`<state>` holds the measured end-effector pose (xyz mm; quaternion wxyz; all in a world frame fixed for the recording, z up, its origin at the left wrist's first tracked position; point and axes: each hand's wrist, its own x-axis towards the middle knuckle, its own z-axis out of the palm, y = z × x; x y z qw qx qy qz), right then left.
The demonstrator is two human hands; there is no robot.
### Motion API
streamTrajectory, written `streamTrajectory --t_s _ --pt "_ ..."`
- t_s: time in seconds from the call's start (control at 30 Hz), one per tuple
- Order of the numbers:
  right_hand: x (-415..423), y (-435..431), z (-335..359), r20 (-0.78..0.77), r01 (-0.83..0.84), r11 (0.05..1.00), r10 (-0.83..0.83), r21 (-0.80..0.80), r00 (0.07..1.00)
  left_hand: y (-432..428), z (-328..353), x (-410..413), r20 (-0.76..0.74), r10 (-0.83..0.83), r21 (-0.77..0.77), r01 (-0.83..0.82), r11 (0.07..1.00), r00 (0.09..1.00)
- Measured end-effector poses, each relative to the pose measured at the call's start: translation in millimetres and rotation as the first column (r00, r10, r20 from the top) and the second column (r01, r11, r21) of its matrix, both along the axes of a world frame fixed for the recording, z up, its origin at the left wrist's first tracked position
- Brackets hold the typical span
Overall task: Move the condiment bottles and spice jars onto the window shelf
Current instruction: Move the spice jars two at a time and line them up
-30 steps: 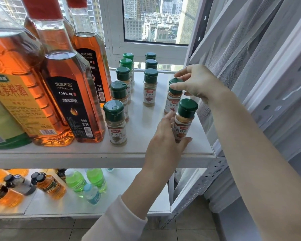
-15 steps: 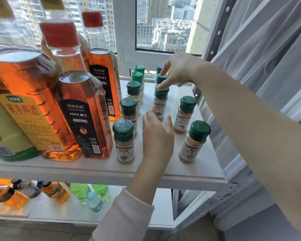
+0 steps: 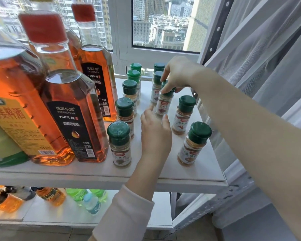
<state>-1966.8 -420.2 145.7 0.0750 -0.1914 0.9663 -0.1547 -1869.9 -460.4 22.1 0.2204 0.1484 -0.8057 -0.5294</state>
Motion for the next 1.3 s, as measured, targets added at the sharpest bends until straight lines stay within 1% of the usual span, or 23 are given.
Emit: streamTrajectory --t_s 0.07,0.17,0.33,0.5,0.67,0.87,1.0,1.1,1.3 --pt "-4 7 0 -0.004 0.053 0.999 -0.053 -0.001 0.999 -1 0 -2 0.003 -0.006 -0.016 0.006 1.000 1.000" --pt "-11 14 0 0.000 0.113 0.994 -0.113 0.002 0.994 -2 2 -6 0.010 -0.011 0.000 0.011 1.000 1.000" --pt "-16 16 -1 0.006 0.146 0.989 -0.146 0.006 0.989 -4 7 -14 0.014 -0.005 0.042 0.004 0.999 1.000" --pt "-17 16 -5 0.003 0.153 0.988 -0.153 0.010 0.988 -5 12 -18 0.006 0.004 0.057 -0.004 0.998 1.000" --pt "-18 17 -5 0.033 0.147 0.989 -0.148 0.005 0.989 -7 12 -22 0.017 0.007 0.072 -0.008 0.997 1.000" --pt "-24 5 9 -0.076 0.098 0.993 -0.103 -0.063 0.992 -10 14 -32 0.028 0.032 0.096 -0.034 0.995 0.999" --pt "-34 -17 8 -0.023 0.053 0.999 -0.053 -0.008 0.998 -15 14 -41 0.054 0.054 0.120 -0.060 0.991 0.997" --pt "-41 -26 5 -0.006 0.048 0.998 -0.048 0.040 0.999 -15 14 -46 0.080 0.066 0.117 -0.075 0.990 0.995" --pt "-52 -32 -3 -0.006 0.065 0.998 -0.064 0.020 0.998 -14 17 -50 0.092 0.079 0.115 -0.089 0.989 0.993"
